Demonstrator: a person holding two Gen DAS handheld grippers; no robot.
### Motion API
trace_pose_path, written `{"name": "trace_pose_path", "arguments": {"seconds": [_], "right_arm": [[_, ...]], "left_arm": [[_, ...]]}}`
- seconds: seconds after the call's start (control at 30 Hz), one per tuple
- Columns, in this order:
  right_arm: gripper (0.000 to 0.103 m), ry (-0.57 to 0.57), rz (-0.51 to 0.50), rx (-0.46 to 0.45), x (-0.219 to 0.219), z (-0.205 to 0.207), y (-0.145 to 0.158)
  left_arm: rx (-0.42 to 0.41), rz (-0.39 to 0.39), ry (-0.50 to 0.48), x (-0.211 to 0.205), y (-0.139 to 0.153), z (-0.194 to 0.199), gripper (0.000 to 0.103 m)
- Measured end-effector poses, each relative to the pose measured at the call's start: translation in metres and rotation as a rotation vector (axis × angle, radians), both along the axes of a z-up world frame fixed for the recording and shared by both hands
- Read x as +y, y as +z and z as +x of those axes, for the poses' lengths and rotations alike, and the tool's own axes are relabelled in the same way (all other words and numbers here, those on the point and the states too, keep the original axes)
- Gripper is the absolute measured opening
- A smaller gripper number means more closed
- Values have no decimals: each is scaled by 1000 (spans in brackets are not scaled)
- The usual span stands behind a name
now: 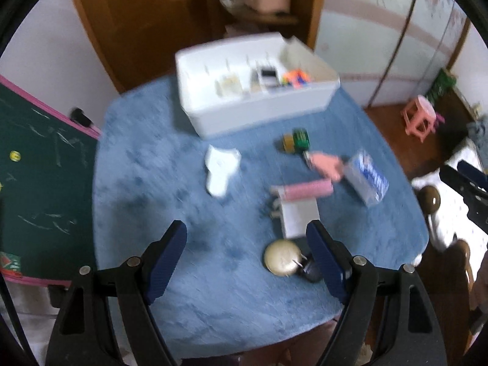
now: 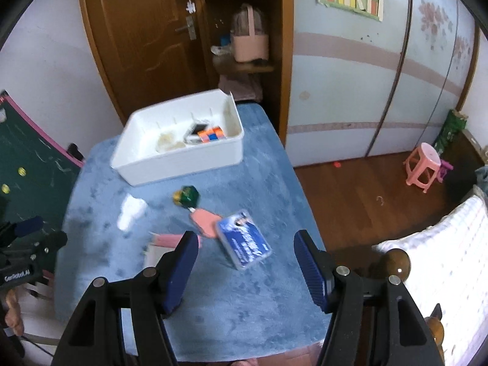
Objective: Organize rigid objects
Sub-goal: 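Withdraw both tools from the tray toward the remaining items, then grasp the white square block with the left tool while the right tool grasps the blue floss box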
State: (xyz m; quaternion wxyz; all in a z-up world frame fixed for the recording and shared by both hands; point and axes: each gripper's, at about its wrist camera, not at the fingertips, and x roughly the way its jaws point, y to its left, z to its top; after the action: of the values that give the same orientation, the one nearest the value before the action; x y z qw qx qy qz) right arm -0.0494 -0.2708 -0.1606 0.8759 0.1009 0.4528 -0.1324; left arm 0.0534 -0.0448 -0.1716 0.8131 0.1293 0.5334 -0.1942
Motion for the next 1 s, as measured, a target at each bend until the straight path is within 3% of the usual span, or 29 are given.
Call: {"name": "trace_pose_path", "arguments": {"seconds": [0.23,0.57,0.8,1.0], "right_arm": [[66,6,57,87,-7,8,-65],[66,71,115,139,-23,38,-107],[66,186,98,210,-28,68,-133],[71,251,144,245,-31,82,-151]], "left_arm": [[186,23,13,-29,-70,9,83],[254,83,34,-72,-107,23,83],[278,139,39,-87,-128,21,83],[305,157,55,-90,-144,20,83]]}}
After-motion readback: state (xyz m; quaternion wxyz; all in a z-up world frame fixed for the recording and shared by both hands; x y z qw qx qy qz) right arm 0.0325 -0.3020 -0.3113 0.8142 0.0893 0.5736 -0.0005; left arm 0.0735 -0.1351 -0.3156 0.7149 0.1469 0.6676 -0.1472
